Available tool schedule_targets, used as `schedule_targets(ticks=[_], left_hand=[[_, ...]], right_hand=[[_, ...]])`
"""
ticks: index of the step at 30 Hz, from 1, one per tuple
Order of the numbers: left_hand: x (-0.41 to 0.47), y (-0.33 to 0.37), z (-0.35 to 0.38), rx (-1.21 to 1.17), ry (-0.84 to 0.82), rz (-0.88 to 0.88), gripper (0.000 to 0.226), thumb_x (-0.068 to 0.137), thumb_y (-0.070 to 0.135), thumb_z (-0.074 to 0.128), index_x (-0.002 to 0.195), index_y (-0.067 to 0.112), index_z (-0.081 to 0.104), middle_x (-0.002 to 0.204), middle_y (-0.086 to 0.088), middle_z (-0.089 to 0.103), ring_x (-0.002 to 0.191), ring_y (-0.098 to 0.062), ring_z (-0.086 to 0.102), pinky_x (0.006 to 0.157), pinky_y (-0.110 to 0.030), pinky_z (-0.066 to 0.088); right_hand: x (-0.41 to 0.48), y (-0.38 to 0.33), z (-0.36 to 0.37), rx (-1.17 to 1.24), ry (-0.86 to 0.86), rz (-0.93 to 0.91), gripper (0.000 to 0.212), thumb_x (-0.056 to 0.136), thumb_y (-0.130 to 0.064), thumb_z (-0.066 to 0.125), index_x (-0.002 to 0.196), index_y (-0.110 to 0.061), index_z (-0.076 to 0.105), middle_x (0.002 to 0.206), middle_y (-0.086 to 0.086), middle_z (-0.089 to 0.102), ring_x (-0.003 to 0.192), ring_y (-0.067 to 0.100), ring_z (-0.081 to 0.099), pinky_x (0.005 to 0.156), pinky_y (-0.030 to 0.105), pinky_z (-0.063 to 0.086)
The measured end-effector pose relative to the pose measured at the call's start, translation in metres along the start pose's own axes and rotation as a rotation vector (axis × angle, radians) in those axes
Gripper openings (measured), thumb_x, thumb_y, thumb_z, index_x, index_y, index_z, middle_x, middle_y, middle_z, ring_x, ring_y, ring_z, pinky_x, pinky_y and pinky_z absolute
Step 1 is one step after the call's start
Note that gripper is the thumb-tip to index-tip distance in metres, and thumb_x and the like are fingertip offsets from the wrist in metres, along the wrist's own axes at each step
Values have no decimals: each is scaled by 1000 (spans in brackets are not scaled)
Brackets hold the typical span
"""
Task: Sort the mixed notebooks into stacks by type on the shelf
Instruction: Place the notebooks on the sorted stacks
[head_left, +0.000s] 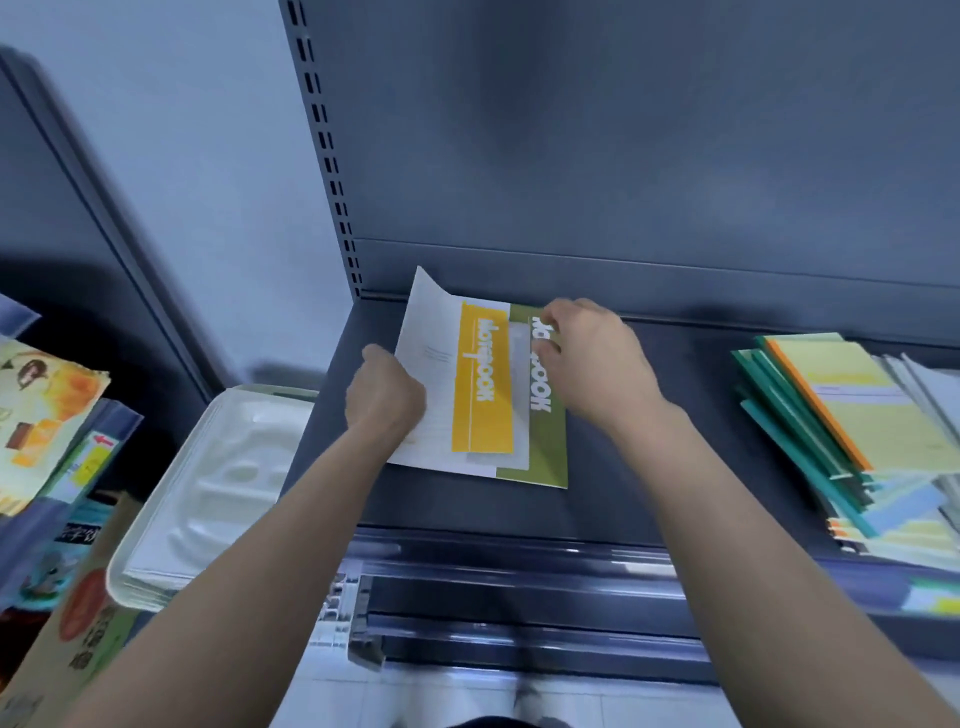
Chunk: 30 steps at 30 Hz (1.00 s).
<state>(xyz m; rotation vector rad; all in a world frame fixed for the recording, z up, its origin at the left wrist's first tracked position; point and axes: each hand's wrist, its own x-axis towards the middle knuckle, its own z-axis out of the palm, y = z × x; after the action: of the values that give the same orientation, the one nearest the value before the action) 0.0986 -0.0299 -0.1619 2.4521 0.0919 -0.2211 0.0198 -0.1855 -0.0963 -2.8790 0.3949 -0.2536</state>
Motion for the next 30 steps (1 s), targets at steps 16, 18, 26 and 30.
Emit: schedule_targets(ticks=[16,18,26,30], left_hand=[[-21,-59,-91,-273,251,-35,13,92,2,40,102,9,35,95,0,46,81,-23,45,43,-23,27],[-21,-63,-96,-281,268,-33,13,93,3,40,104,9,37,94,0,46,80,-23,45,43,-24,27],[-23,-70,-103,-305,273,22,12,93,5,42,104,8,38,77,7,43,78,-23,47,46,-26,30],[-25,-63,-107,-335,241,76,12,94,9,43,105,9,39,77,6,42,75,-22,46,46,-26,30]], right_hand=[[42,-56,88,74,-271,453,77,78,-47,67,131,0,37,133,18,38,124,33,35,94,41,39],[48,-59,90,65,-286,492,84,74,-49,70,133,1,36,133,18,39,123,33,36,93,39,39],[47,-50,97,307,-214,655,50,79,-30,64,120,-7,50,129,14,47,117,33,44,96,38,40],[32,-48,82,472,-73,643,35,94,-19,48,127,-7,41,132,15,35,119,33,41,90,36,41]])
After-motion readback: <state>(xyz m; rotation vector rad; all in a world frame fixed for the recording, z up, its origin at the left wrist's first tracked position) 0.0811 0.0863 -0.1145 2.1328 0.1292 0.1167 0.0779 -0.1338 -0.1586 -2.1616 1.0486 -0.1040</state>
